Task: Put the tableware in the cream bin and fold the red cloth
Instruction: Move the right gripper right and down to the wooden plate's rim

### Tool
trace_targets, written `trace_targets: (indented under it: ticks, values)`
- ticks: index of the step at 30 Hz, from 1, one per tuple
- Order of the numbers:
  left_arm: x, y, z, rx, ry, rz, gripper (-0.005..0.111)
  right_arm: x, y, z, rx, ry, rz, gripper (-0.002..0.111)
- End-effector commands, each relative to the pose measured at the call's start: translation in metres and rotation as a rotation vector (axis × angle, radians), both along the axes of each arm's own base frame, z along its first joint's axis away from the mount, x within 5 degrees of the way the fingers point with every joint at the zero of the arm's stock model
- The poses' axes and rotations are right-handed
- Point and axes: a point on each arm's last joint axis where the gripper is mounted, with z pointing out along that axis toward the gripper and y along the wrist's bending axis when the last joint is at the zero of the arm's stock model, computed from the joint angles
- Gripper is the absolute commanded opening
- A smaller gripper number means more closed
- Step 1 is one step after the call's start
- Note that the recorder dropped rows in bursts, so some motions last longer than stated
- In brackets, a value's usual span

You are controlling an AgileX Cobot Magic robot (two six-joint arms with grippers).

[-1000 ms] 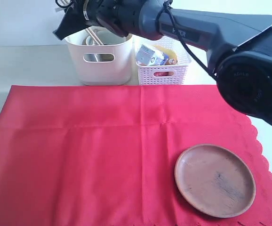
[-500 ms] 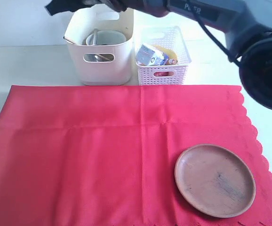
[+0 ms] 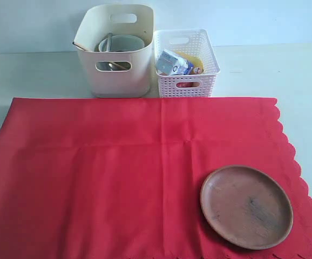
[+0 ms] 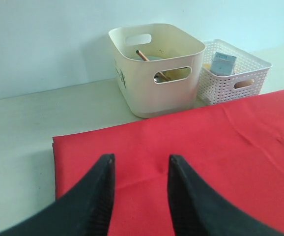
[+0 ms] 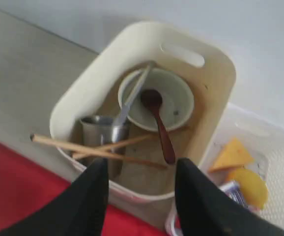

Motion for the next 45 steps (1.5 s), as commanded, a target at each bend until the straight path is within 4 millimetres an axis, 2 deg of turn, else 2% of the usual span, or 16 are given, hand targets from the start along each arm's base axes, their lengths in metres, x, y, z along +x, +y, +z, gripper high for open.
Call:
trace_targets:
  ticks: [1, 5, 15, 23, 31, 35, 42, 45]
  values:
    - [0.001, 0.0, 0.0, -0.009, -0.002, 0.0, 0.037, -0.015, -0.015, 0.01, -0.108, 0.096, -0.023, 0.043]
    - [0.001, 0.0, 0.0, -0.009, -0.002, 0.0, 0.037, -0.022, -0.022, 0.011, -0.176, 0.157, -0.031, 0.043]
    - [0.0, 0.0, -0.001, -0.004, 0.011, 0.001, 0.037, -0.028, -0.028, 0.021, -0.194, 0.136, -0.011, 0.043]
    - [0.0, 0.0, -0.001, -0.004, 0.011, 0.001, 0.037, -0.047, -0.052, 0.011, -0.294, 0.176, -0.029, 0.043]
    - [0.0, 0.0, -0.001, -0.004, 0.011, 0.001, 0.037, -0.068, -0.077, 0.013, -0.342, 0.138, -0.04, 0.043]
    - [0.0, 0.0, -0.002, -0.003, 0.013, 0.001, 0.037, -0.073, -0.101, 0.013, -0.338, 0.152, -0.078, 0.043]
    - [0.0, 0.0, -0.002, -0.003, 0.013, 0.001, 0.037, -0.076, -0.171, 0.001, -0.264, 0.257, -0.176, 0.043]
    - [0.0, 0.0, -0.002, -0.003, 0.013, 0.001, 0.037, -0.081, -0.193, -0.009, -0.244, 0.328, -0.174, 0.043]
